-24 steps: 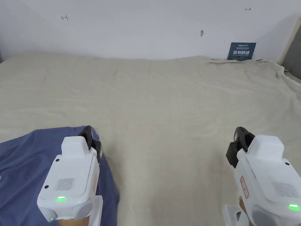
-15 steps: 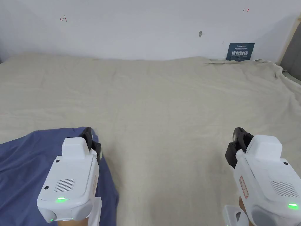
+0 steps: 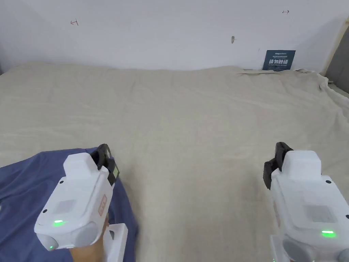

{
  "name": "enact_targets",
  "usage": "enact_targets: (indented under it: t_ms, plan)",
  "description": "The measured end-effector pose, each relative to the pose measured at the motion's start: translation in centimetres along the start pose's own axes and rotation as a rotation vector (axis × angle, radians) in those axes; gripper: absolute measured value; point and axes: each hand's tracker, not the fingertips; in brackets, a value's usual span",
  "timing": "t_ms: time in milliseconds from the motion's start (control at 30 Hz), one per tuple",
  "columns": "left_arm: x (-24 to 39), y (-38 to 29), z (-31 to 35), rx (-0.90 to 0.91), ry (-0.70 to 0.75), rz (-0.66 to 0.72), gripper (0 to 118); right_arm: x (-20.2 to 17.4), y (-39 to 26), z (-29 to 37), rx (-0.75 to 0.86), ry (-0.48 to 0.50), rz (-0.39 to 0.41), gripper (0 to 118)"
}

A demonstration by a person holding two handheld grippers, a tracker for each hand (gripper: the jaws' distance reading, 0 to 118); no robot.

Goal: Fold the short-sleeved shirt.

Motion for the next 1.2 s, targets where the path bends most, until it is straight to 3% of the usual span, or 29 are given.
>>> enact_targets:
  t_ms: [67,133,200,233,300,367,400,467,633,733,800,867,1200]
  plan:
    - [-1.6,1.1,0.2,-0.015,-0.095,0.314,0,-1.4,0.6,0.5,0.062,-0.081,0.218,0]
    - [-4.1,1.2,0.0,-0.005,-0.239,0.722,0,-3.3,1.0,1.5,0.161,-0.205,0.48,0]
    - [-5.9,0.1,-0.1,0.035,-0.365,1.044,0,-4.4,0.3,1.8,0.266,-0.275,0.673,0]
    - [-6.5,-0.5,-0.2,0.047,-0.41,1.159,0,-4.5,-0.2,2.0,0.308,-0.266,0.719,0]
    - [-6.8,-0.9,0.0,0.066,-0.415,1.21,0,-4.3,-0.5,2.1,0.314,-0.208,0.726,0]
    - [-6.1,0.0,0.4,0.056,-0.354,1.095,0,-4.1,-0.5,2.1,0.298,-0.22,0.699,0]
    - [-5.8,0.7,0.5,0.043,-0.318,0.988,0,-3.7,-0.2,2.2,0.277,-0.191,0.631,0]
    - [-4.4,2.2,0.9,0.03,-0.197,0.688,0,-2.5,0.7,2.1,0.228,-0.143,0.463,0]
    - [1.1,2.1,0.8,0.05,0.085,-0.126,0,1.3,1.7,1.0,0.046,0.056,-0.069,0]
    - [2.8,0.6,1.0,0.087,0.161,-0.362,0,2.5,0.9,0.1,-0.018,0.124,-0.238,0]
    - [3.0,-0.5,1.1,0.105,0.17,-0.447,0,2.7,0.5,-0.1,-0.04,0.127,-0.286,0]
    - [3.4,-1.1,1.4,0.107,0.133,-0.475,0,2.7,0.2,-0.1,-0.039,0.121,-0.279,0]
    - [2.7,-0.8,1.2,0.077,0.1,-0.377,0,2.2,0.6,0.4,-0.031,0.107,-0.235,0]
